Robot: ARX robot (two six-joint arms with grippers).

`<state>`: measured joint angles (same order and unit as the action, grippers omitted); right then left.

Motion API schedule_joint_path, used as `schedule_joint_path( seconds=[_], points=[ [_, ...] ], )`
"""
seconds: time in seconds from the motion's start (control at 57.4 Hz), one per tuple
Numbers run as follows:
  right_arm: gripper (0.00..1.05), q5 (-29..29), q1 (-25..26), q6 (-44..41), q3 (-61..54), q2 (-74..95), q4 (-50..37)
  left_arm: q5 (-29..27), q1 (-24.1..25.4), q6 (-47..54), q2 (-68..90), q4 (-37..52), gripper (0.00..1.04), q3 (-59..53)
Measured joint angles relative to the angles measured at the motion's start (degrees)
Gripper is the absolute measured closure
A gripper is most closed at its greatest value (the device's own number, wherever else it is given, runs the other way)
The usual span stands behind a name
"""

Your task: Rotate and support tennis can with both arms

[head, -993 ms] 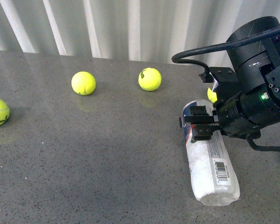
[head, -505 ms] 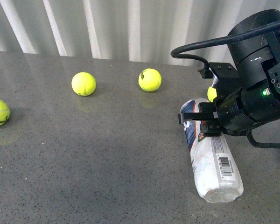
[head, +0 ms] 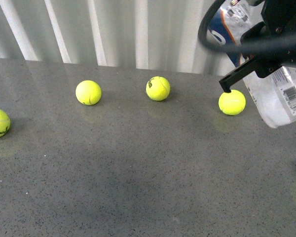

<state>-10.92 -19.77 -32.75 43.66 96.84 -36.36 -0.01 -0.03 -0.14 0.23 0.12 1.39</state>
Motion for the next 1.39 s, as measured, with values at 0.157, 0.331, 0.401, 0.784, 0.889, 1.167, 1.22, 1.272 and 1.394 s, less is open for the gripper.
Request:
schedule_joint_path(
  seconds=[0.157, 0.331, 0.401, 0.784, 0.889, 1.167, 1.22, 1.272, 1.394],
  points=[
    [0.99, 6.4, -1.4, -23.9, -5.2, 4.3, -12.5, 0.0, 0.0, 0.0, 0.0, 0.0, 0.07, 0.0],
    [0.99, 10.6, -2.6, -41.1, -5.6, 14.4, -20.9, 0.0, 0.0, 0.0, 0.0, 0.0, 0.07, 0.0],
    [0.99, 11.0, -3.4, -43.2, -4.0, 18.3, -21.3, 0.0, 0.0, 0.0, 0.0, 0.0, 0.07, 0.0],
    [0.99, 12.2, -10.8, -42.4, 14.0, 34.8, -16.7, 0.0, 0.0, 0.0, 0.0, 0.0, 0.07, 0.0],
    [0.99, 12.2, -12.3, -41.7, 17.5, 37.7, -14.6, 0.0, 0.0, 0.0, 0.0, 0.0, 0.07, 0.0],
    [0.99, 11.0, -13.3, -41.3, 20.0, 41.2, -13.4, 0.0, 0.0, 0.0, 0.0, 0.0, 0.07, 0.0],
    [0.99, 10.7, -13.2, -40.7, 20.0, 41.2, -13.3, 0.0, 0.0, 0.0, 0.0, 0.0, 0.07, 0.0],
    [0.99, 10.6, -13.1, -40.3, 19.7, 41.2, -12.9, 0.0, 0.0, 0.0, 0.0, 0.0, 0.07, 0.0],
    [0.94, 10.6, -13.1, -39.5, 18.4, 40.3, -12.4, 0.0, 0.0, 0.0, 0.0, 0.0, 0.07, 0.0]
  ],
)
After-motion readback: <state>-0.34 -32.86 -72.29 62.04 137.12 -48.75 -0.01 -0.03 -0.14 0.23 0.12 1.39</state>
